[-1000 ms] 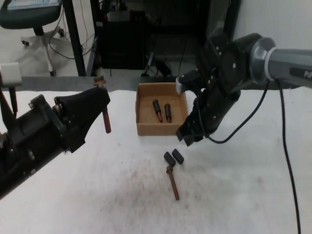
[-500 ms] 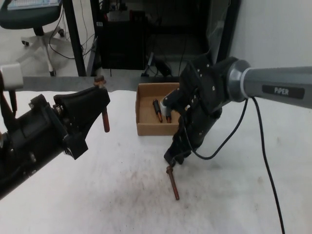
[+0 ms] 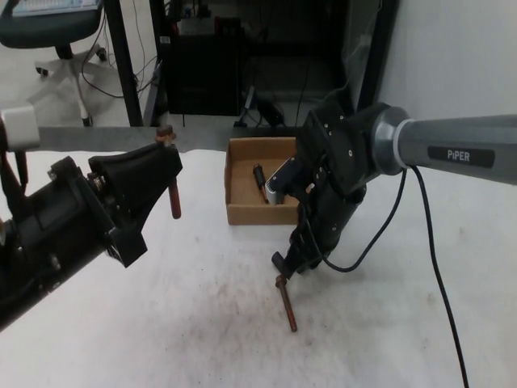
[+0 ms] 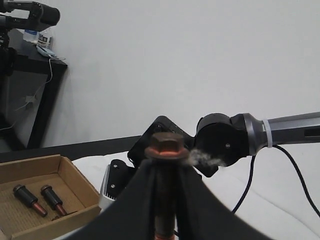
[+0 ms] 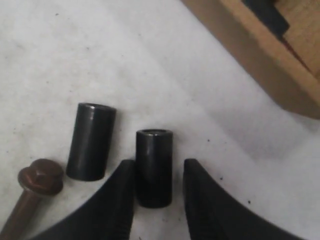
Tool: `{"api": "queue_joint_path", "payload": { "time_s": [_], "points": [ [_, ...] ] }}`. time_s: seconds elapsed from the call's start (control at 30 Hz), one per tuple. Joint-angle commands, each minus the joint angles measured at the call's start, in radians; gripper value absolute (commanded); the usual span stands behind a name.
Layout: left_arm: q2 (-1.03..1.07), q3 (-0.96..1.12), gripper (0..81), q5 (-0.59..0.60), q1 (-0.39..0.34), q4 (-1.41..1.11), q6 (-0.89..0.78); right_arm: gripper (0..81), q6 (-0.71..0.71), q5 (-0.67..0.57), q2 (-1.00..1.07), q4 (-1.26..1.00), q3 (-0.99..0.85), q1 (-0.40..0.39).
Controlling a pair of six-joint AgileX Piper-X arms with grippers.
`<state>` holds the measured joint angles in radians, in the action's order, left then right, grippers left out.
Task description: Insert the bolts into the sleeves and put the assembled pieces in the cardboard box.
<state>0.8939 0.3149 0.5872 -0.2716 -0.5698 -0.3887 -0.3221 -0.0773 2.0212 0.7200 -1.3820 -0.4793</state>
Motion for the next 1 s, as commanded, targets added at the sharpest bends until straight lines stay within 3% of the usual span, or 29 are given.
{"api": "queue_joint_path", "payload": {
  "time_s": [0.0, 0.43, 0.57, 0.97],
  "points": [
    [-0.01, 0.001, 0.4, -0.003, 0.001, -0.018, 0.007, 31.1, -0.015, 0.001, -0.001, -0.012, -0.01, 0.001],
    [-0.01, 0.001, 0.4, -0.003, 0.001, 0.041, 0.014, 30.3, -0.015, 0.001, 0.005, -0.052, -0.01, 0.001],
    [-0.01, 0.001, 0.4, -0.003, 0.001, 0.041, 0.03, 26.1, -0.015, 0.001, 0.026, -0.02, -0.01, 0.001],
    [-0.01, 0.001, 0.4, -0.003, 0.001, 0.041, 0.03, 25.6, -0.015, 0.018, 0.042, 0.065, -0.011, 0.001]
  ]
}}
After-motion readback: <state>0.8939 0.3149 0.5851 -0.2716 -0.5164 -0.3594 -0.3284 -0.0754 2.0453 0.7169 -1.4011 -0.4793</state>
